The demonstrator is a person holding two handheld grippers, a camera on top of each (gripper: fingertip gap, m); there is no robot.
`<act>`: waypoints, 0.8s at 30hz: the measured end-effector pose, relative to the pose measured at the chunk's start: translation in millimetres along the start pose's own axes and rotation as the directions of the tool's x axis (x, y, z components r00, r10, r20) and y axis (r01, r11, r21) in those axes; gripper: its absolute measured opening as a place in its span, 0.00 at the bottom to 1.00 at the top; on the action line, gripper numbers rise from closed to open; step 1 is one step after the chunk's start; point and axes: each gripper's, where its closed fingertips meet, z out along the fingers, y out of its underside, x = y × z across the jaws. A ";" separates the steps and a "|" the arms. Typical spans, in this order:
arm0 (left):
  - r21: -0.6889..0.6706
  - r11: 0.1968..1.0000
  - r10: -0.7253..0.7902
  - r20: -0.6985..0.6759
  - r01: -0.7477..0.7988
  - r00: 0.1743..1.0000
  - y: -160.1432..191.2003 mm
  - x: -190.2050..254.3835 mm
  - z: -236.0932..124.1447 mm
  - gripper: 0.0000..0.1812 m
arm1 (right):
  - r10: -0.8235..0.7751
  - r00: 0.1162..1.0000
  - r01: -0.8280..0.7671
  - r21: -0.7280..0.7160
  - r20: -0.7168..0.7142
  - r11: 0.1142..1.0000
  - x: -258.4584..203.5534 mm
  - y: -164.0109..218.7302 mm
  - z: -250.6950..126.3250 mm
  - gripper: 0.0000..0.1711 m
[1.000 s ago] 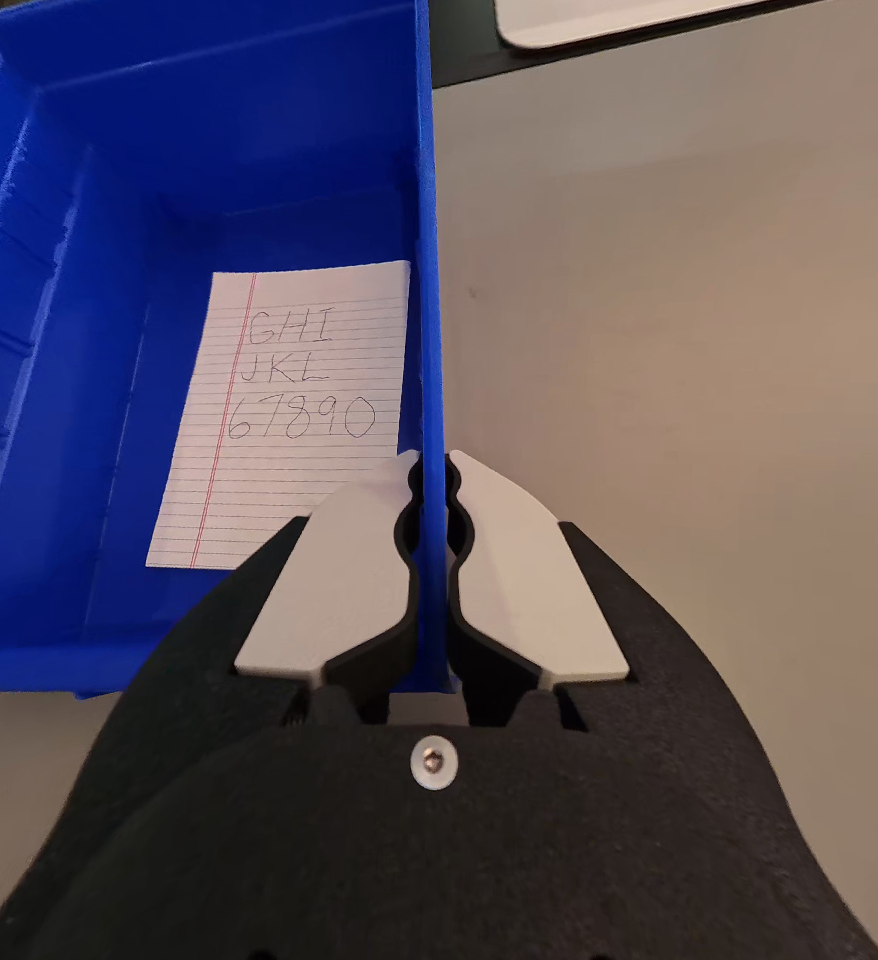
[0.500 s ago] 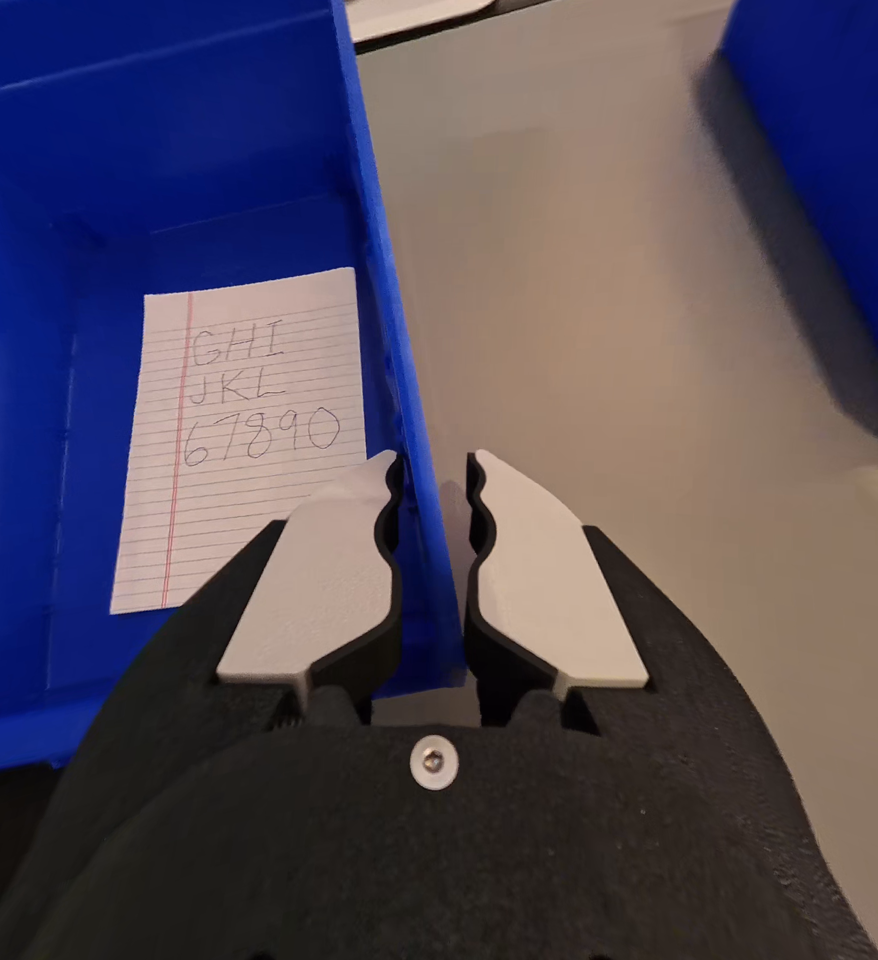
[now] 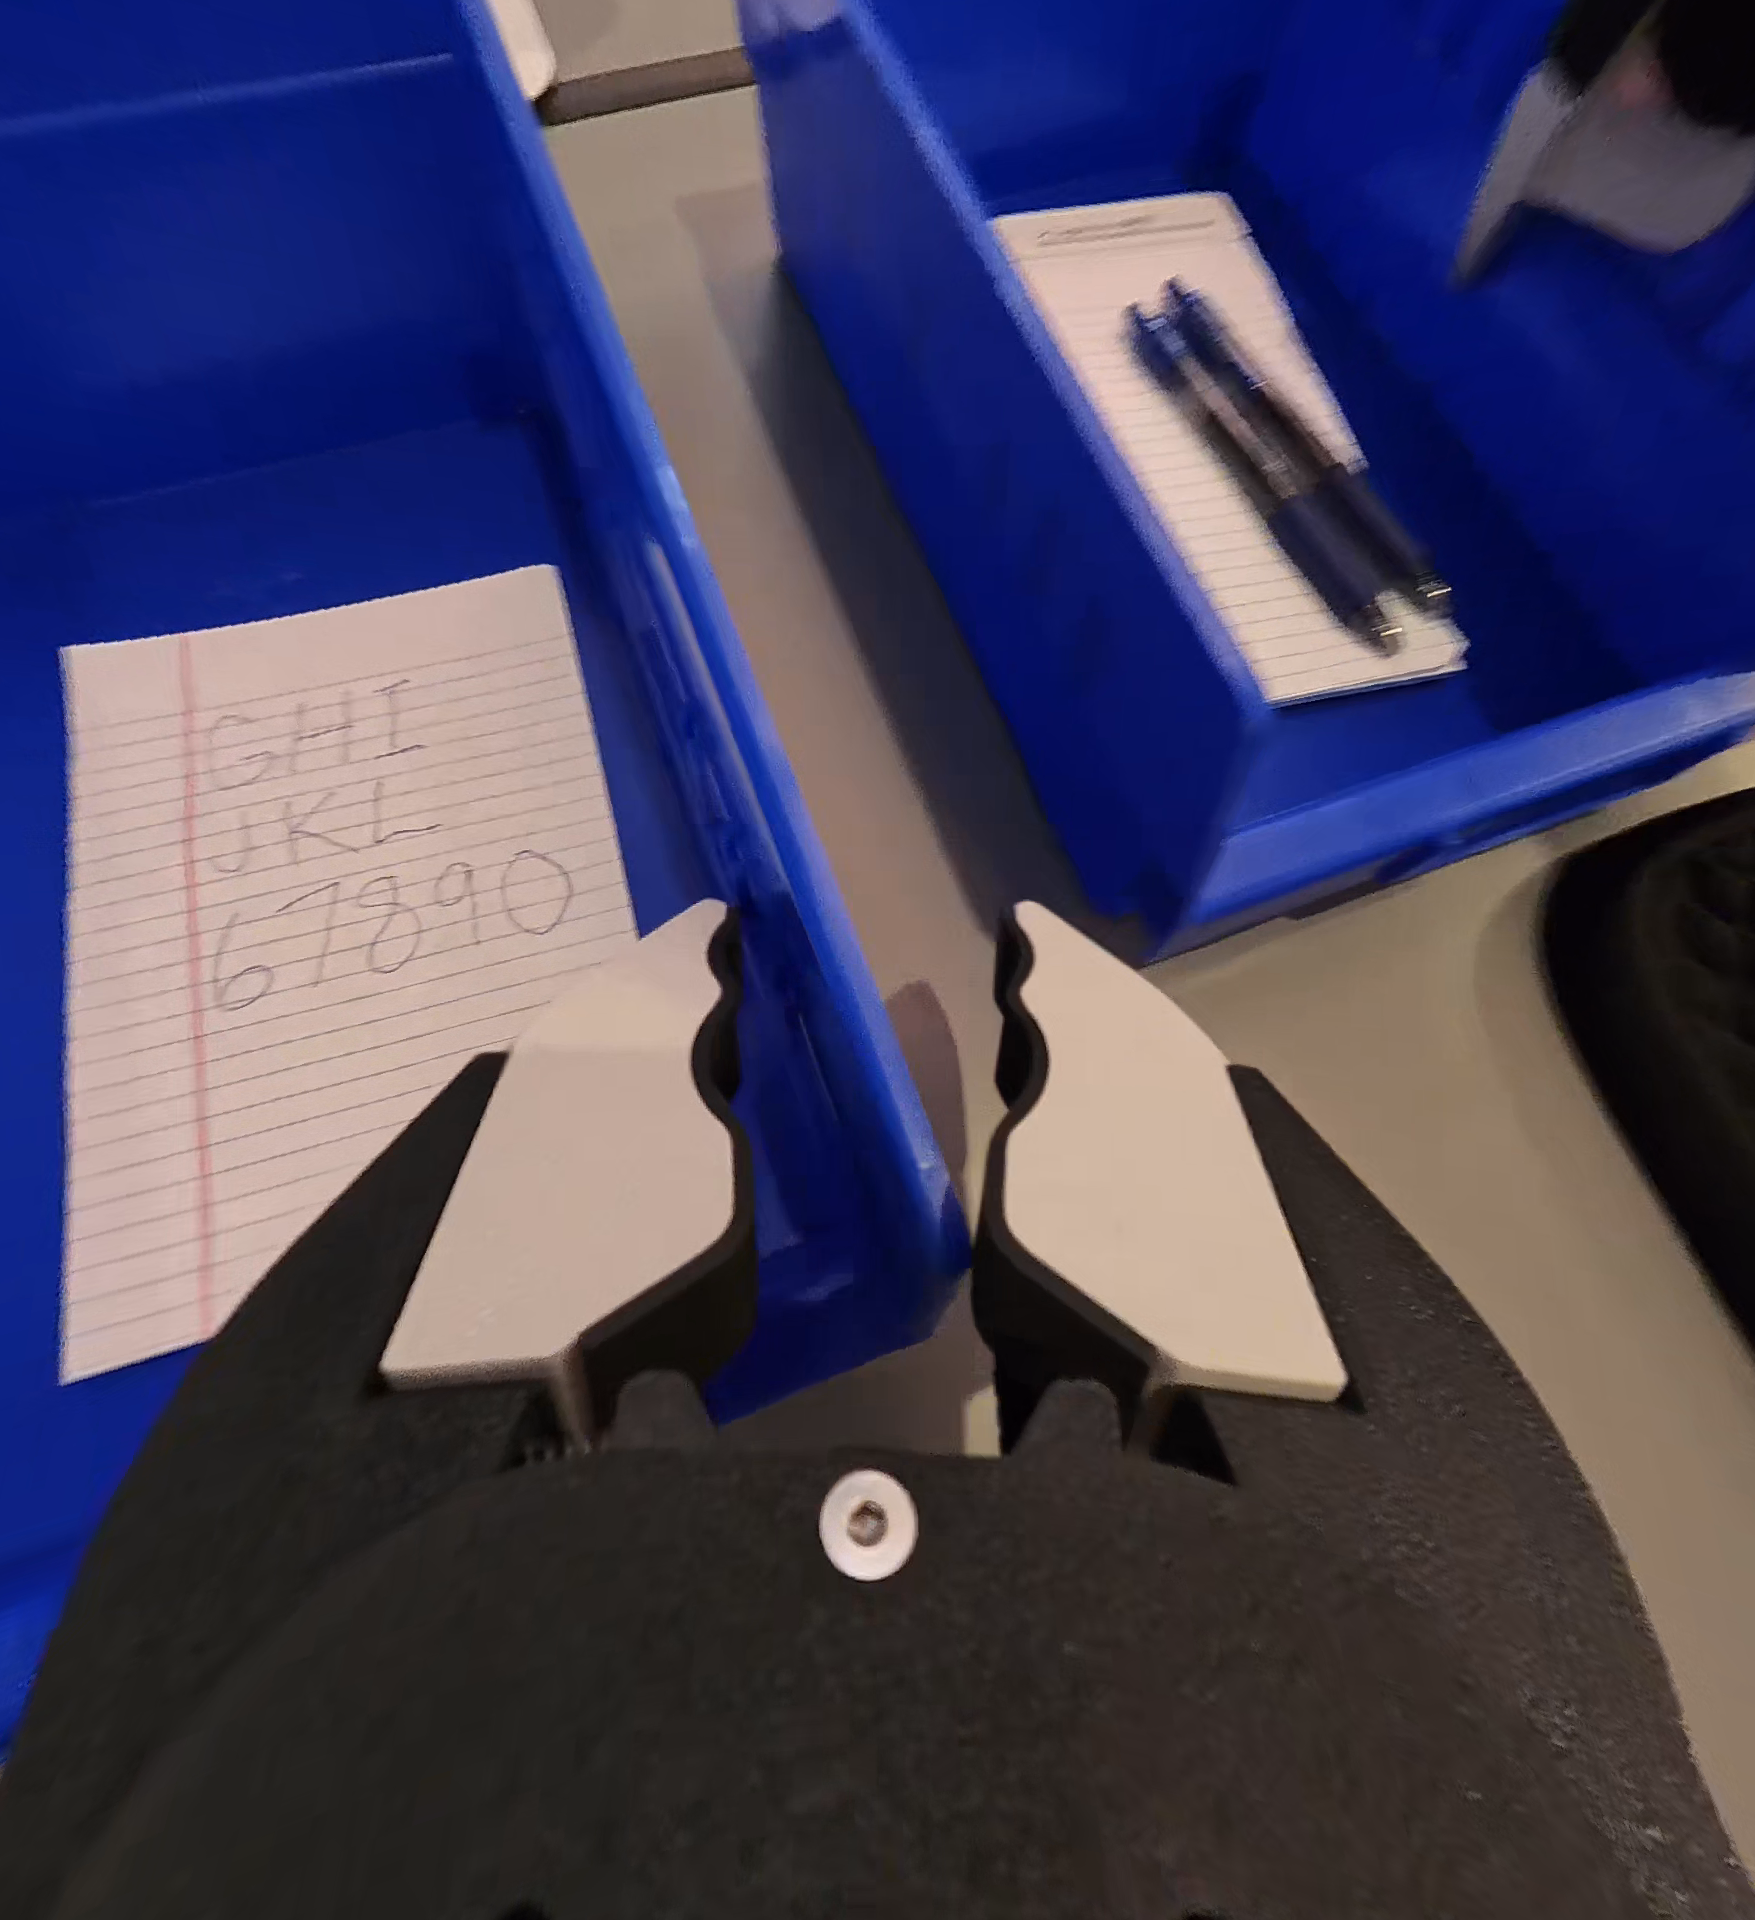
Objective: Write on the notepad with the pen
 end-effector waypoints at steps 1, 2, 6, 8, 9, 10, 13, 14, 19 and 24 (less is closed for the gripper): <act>0.015 1.000 -0.019 -0.046 0.020 0.999 -1.6 8.4 0.7 0.29 | 0.016 0.999 -0.016 -0.009 0.034 1.000 -2.3 0.0 0.2 0.04; 0.029 0.999 -0.036 -0.089 0.038 0.995 -3.4 16.3 0.9 0.31 | 0.040 0.997 -0.040 -0.014 0.069 0.999 -3.6 0.3 0.3 0.03; 0.157 0.983 -0.061 -0.194 0.092 0.979 -19.5 31.1 -15.4 0.28 | 0.033 0.997 -0.032 -0.021 0.073 0.999 0.9 -1.0 0.1 0.02; 0.228 0.967 -0.060 -0.241 0.116 0.969 -28.8 31.6 -37.5 0.28 | 0.040 0.995 -0.038 -0.024 0.091 0.999 1.9 -1.2 0.0 0.02; 0.242 0.962 -0.057 -0.278 0.128 0.959 -30.1 32.6 -51.3 0.28 | 0.034 0.995 -0.032 -0.026 0.095 0.999 2.8 -1.1 -0.1 0.03; 0.252 0.958 -0.050 -0.320 0.136 0.946 -29.4 33.5 -66.7 0.28 | 0.028 0.995 -0.026 -0.028 0.094 0.999 4.4 -0.9 -0.2 0.02; 0.289 0.949 -0.011 -0.380 0.130 0.925 -15.7 23.1 -112.8 0.26 | 0.026 0.994 -0.022 -0.046 0.103 0.999 9.1 0.4 -1.8 0.03; 0.300 0.946 0.000 -0.383 0.124 0.924 -7.9 16.7 -126.4 0.25 | 0.021 0.994 -0.016 -0.054 0.103 0.998 10.7 1.1 -2.8 0.03; 0.337 0.935 -0.021 -0.262 0.112 0.965 42.6 -45.4 -177.6 0.24 | 0.021 0.993 -0.005 -0.131 0.118 0.991 16.8 10.2 -16.2 0.03; 0.338 0.917 -0.170 -0.150 0.212 0.974 90.0 -118.2 -217.6 0.24 | 0.011 0.998 -0.005 -0.110 0.057 0.994 21.4 6.1 -52.2 0.02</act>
